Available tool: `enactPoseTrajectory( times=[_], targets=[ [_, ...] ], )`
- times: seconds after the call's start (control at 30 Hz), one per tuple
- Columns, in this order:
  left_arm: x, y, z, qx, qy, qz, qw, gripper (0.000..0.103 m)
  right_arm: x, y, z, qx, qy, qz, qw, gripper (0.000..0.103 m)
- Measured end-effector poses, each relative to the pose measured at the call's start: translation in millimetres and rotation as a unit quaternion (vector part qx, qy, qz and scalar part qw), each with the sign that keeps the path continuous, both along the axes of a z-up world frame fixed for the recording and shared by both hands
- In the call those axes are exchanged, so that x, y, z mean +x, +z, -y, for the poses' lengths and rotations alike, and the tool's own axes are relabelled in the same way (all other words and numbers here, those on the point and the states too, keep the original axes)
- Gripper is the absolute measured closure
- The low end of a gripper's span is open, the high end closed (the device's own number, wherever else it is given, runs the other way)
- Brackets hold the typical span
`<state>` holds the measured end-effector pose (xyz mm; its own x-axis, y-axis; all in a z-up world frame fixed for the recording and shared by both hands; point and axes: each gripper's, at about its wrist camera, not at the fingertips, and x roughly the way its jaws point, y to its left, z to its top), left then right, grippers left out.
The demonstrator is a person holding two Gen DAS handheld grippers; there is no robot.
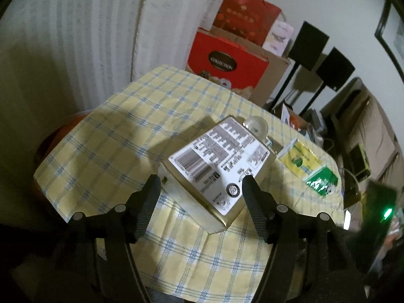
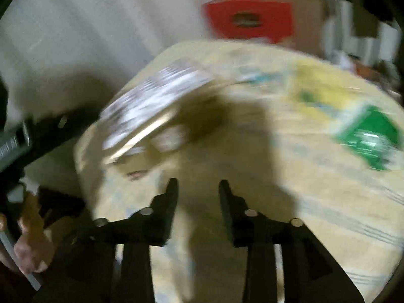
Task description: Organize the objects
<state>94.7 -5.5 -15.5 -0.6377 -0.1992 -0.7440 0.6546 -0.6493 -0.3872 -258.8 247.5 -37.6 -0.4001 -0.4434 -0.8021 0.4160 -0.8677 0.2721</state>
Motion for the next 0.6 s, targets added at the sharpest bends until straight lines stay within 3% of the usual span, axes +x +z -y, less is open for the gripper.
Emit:
enactPoseTrajectory(
  times=[0.07, 0.13, 0.27, 0.33, 0.43, 0.53, 0.57, 0.6],
  targets=[
    [-4, -2, -3, -0.009, -0.008, 0.01, 0.9999, 0.039, -2, 8, -35, 0.037, -0.067, -0.032, 0.997, 0.035],
    [-9, -2, -6, -0.029, -0.014, 0.022, 0.9992, 0.039, -5, 17, -73, 0.065, -0.129, -0.061, 0.988, 0.025],
    [-37, 11, -4, -0.11, -0.062, 0.036, 0.9914, 0.025, -33, 22, -124, 0.026, -0.173, -0.038, 0.984, 0.022],
    [-52, 15, 1, -0.123, -0.066, 0.044, 0.9893, 0.023, -52, 21, -141, 0.011, -0.175, -0.042, 0.984, 0.022],
    [-75, 11, 3, -0.126, -0.085, 0.062, 0.9865, 0.023, -74, 18, -152, -0.002, -0.179, -0.043, 0.983, 0.028],
    [-89, 2, 0, -0.149, -0.086, 0.094, 0.9806, 0.023, -88, 13, -147, -0.012, -0.155, 0.0, 0.988, 0.053],
    [-89, -2, 1, -0.151, -0.082, 0.098, 0.9802, 0.023, -83, 17, -142, -0.005, -0.153, -0.005, 0.988, 0.061],
    [-89, -5, 3, -0.149, -0.076, 0.102, 0.9807, 0.023, -77, 19, -138, -0.006, -0.145, -0.002, 0.989, 0.064]
  ],
)
